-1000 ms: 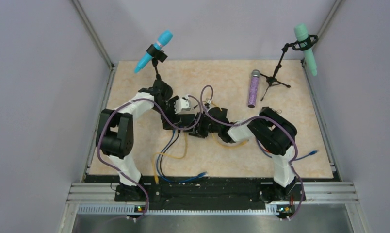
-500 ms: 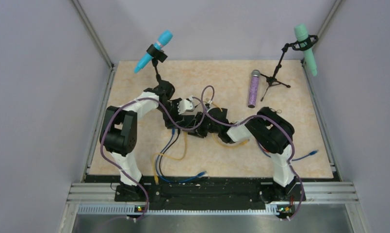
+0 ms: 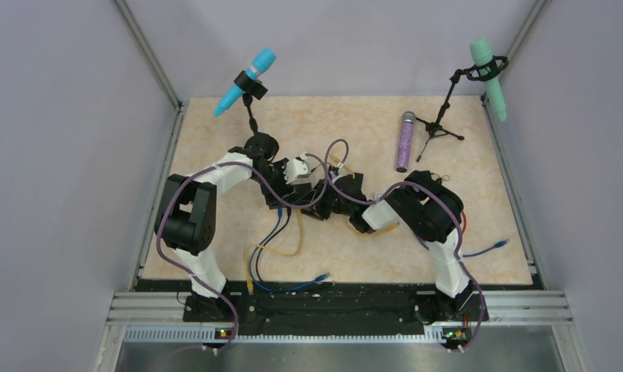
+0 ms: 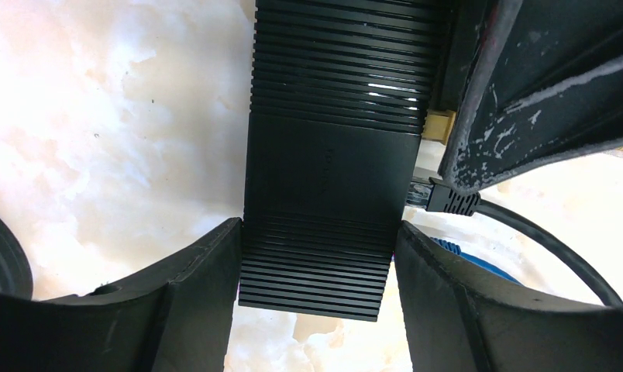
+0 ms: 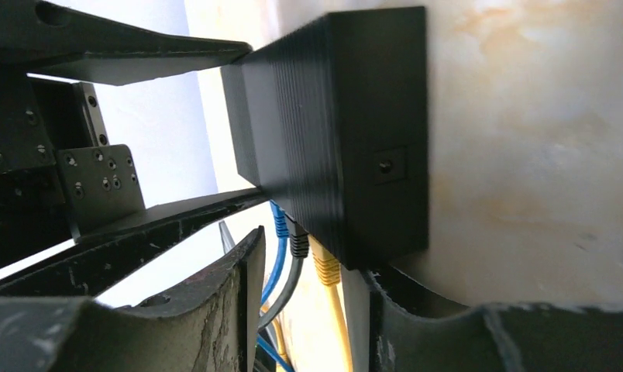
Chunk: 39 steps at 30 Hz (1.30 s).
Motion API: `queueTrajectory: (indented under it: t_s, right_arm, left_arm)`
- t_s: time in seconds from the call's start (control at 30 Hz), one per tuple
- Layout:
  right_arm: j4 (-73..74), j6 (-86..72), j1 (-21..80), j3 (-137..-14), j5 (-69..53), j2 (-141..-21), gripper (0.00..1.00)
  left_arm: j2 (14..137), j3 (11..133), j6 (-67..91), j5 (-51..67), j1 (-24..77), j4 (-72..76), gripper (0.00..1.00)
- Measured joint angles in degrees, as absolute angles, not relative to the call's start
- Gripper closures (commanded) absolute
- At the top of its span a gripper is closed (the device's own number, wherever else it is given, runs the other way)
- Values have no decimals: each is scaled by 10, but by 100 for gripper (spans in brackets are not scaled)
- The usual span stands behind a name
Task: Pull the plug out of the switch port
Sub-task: Pull the connector from the switch port.
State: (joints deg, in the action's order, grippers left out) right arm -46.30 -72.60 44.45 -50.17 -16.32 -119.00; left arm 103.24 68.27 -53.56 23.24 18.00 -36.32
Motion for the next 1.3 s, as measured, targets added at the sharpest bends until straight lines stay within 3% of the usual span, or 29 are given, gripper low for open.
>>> queueTrajectory:
  t_s: [0.23, 0.5, 0.6, 0.87, 1.13, 1.2, 1.3]
  right_arm:
    - [-544, -752, 444, -445, -147, -1192, 70]
    - [-572, -762, 442, -435, -145, -1193, 66]
    - [-573, -766, 440, -437, -140, -1193, 77]
    - [-574, -773, 437, -450, -142, -1212, 73]
    - [-573, -777, 437, -451, -149, -1214, 83]
    - [-574, -778, 437, -451, -149, -1216, 81]
    - [-575, -780, 437, -451, -149, -1216, 69]
  left_arm:
    - [1027, 673, -521, 236, 180, -351, 39]
    - [1027, 673, -519, 244, 180, -352, 40]
    - [1027, 673, -520, 246, 180, -354, 40]
    - [1022, 666, -534, 255, 180, -351, 38]
    - [1021, 663, -542, 260, 179, -350, 40]
    - [1021, 663, -542, 260, 179, -350, 41]
    - [1021, 663, -544, 261, 179, -350, 41]
